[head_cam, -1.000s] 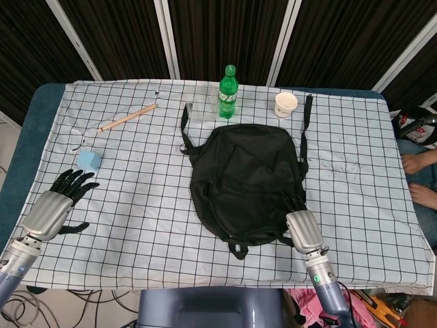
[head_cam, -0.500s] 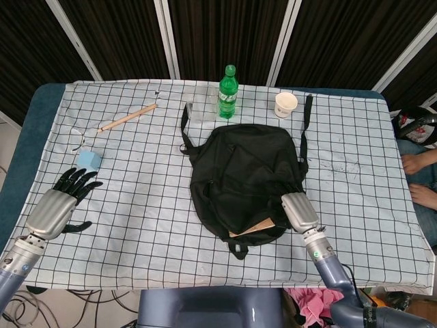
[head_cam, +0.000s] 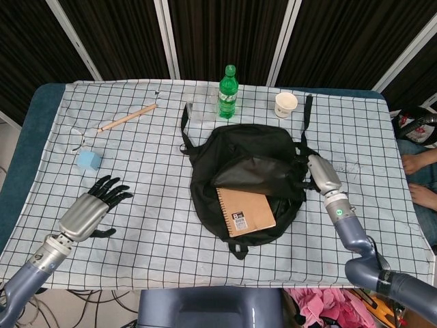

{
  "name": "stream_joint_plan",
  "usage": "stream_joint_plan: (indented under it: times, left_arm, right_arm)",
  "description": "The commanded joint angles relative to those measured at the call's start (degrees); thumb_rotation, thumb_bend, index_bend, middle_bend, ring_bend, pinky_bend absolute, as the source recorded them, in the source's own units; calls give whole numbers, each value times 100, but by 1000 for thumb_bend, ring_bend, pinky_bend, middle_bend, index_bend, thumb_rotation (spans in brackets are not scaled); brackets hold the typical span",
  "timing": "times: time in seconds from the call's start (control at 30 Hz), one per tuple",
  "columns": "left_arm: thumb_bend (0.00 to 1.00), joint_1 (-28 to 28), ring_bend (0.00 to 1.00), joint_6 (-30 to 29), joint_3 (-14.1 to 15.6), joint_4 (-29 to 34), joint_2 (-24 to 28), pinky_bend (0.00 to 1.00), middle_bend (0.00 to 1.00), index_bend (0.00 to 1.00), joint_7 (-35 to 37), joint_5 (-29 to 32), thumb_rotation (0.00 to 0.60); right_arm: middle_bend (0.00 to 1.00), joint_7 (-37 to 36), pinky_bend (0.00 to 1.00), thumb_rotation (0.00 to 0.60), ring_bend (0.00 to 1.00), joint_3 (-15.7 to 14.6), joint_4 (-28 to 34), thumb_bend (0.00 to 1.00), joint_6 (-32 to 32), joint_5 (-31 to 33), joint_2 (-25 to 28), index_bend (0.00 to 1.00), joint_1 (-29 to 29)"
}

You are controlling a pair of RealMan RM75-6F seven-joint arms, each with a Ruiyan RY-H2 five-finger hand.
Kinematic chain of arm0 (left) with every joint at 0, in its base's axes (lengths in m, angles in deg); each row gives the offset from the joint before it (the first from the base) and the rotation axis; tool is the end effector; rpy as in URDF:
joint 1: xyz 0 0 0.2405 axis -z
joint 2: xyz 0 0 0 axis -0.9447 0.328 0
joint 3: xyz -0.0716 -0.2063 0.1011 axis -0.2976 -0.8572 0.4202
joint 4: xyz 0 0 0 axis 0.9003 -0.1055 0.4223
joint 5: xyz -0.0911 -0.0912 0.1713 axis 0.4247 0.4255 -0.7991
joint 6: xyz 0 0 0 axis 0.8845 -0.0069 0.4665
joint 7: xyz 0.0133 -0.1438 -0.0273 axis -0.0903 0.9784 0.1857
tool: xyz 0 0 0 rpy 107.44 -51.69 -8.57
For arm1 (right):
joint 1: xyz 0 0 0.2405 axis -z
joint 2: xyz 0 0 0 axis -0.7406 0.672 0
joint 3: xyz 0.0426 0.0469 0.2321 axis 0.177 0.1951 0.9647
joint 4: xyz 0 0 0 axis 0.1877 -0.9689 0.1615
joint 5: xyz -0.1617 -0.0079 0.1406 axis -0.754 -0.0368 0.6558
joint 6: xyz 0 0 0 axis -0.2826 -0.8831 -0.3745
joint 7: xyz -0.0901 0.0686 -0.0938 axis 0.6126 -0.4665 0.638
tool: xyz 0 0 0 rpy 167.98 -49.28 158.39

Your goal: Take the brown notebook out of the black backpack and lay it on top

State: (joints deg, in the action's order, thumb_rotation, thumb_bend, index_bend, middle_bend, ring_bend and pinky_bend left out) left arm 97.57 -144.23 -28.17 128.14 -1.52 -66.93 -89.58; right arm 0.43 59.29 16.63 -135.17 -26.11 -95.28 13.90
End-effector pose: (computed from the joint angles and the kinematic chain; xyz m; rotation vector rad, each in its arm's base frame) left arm -0.2041 0.2562 0.0769 -1.9733 -0.7752 -1.0144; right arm -0.2079 -0.3827 0.0633 1.4079 -1.4235 1.2075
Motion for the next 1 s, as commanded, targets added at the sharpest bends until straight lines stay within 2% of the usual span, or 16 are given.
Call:
stream_joint_plan:
  times: [0.03,0.33,0.6,1.0]
  left_arm:
    - [11,208,9,137,-117,-122,-373,37,182,229,-49,-27,600]
    - [11,1004,20,768,-441,-669,-1304,50,192,230,41,-89,600]
    - [0,1810,20,1623,-763,-982,-1979,68,190,215,37,248,600]
    - [0,2594,20,2183,-900,-1764,-2978,85,218,228,-107,471,600]
  right_arm:
    - [82,-114,121,600,112,43,-226,442,411,327,108,724,-169]
    - [82,130,121,600,112,-13,-200,443,245,700,-70,724,-220]
    - [82,798,121,600,112,-86,-329,446,108,1322,-287,724,-338]
    - [82,1104,121,600,112,-165,-250,448,-34,1655,-329,725,-299]
